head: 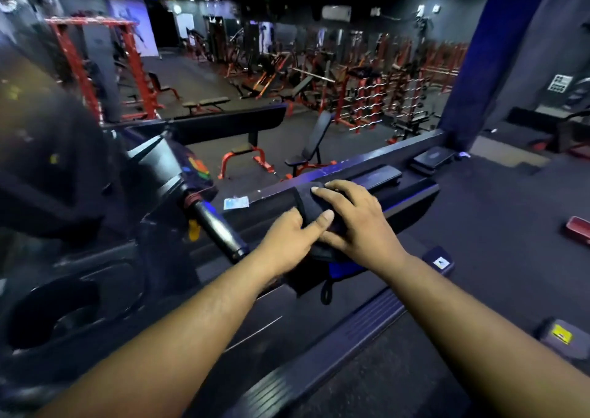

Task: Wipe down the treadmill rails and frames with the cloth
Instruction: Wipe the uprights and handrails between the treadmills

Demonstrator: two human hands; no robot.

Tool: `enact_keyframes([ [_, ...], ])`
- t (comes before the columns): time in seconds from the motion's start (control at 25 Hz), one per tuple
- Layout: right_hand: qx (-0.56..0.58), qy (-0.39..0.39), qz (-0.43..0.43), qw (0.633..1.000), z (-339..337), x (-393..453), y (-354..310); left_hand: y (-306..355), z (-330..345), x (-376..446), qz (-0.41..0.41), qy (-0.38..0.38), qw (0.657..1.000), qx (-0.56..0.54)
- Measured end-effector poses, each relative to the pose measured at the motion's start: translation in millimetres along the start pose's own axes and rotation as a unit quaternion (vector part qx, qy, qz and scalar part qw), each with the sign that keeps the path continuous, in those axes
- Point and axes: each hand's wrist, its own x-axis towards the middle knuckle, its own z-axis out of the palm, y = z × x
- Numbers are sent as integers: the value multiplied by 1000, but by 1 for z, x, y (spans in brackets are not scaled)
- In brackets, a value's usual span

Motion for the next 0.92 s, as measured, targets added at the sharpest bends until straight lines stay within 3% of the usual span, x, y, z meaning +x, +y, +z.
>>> enact_keyframes([
  [0.04,24,1,10,1000,-9,2,21,5,16,21,2,-3,995,-97],
  [0.12,74,7,40,996,-25,5,63,16,41,57,13,1,983,-181],
  [0.2,145,33,142,979,-42,6,116,32,70,96,13,-7,974,-228],
  [0.28,289,35,302,908,-59,5,163,45,99,136,5,-22,966,-256],
  [0.36,425,26,382,820,-69,3,205,56,126,171,-7,-16,968,-250],
  [0.56,507,144,405,748,-90,-5,287,70,178,252,45,0,990,-136],
  [0.64,484,167,396,763,-100,-5,316,83,198,286,62,-32,990,-124],
  [0.8,364,219,363,829,-133,-3,370,112,242,355,112,-121,975,-147],
  [0.92,404,211,342,822,-161,-3,409,139,275,406,134,-193,960,-154],
])
